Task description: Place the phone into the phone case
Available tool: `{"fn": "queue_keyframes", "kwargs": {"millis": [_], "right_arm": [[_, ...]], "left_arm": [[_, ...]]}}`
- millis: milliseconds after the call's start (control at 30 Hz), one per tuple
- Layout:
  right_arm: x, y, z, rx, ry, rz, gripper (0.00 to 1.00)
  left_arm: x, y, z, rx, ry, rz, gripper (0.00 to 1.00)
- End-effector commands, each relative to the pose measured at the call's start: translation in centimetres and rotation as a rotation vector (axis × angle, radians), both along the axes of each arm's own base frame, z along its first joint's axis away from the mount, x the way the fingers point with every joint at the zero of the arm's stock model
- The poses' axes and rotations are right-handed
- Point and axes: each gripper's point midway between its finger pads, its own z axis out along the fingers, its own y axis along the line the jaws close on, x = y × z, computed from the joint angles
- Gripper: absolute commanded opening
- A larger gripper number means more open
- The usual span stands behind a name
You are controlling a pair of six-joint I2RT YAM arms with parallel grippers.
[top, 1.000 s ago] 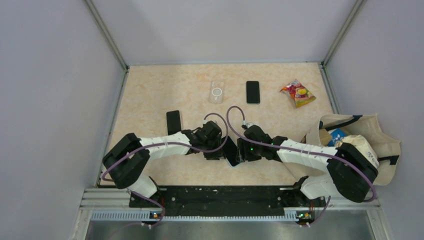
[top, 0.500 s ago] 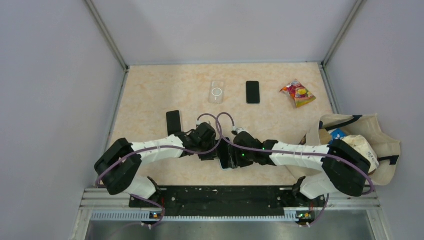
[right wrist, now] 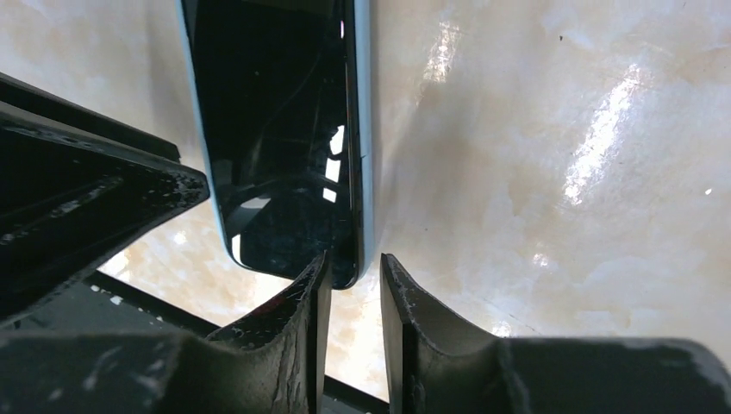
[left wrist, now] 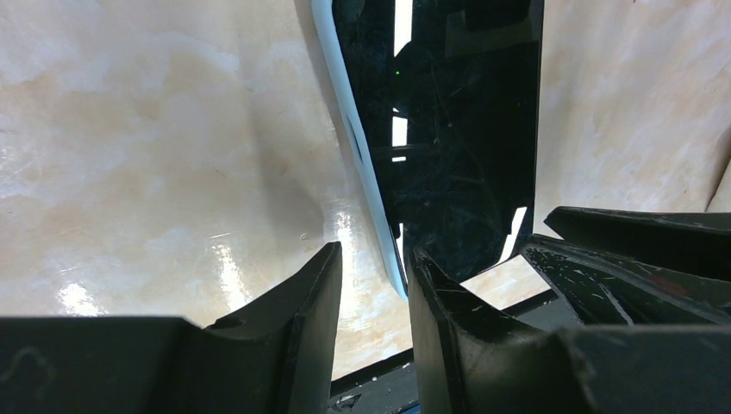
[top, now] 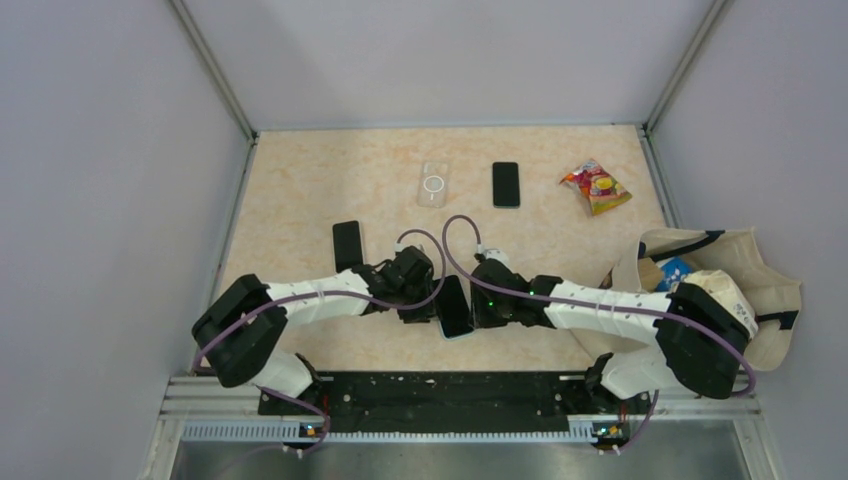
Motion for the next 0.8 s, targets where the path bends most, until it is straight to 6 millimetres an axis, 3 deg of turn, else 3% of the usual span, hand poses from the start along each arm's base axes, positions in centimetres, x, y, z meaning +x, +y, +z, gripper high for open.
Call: {"fn": "queue_keyframes", "kwargs": {"millis": [0,233,600,767], "right_arm": [[1.2,1.4,1.7,0.039,-0.025,-0.014,0.26],[0.6,0.9,0.8,0.019,0.004,-0.021,0.14],[-0.2,0.9,-0.2,-0.009,0.034,-0.004,0.11],[-0.8,1.0,-1.0,-0.025,0.056,-0.001,0.00]], "left_arm": [[0.2,-0.8,0.2,-0.026,-0.010,-0.002,0.39],[0.1,-0.9,0.0,-0.025,-0.005,-0.007,0.39],[0.1,-1.4,-0.3,-0.023,0.000,-0.015,0.38],[0.1,-1.6,-0.5,-0.023,0.005,-0.018,0.38]]}}
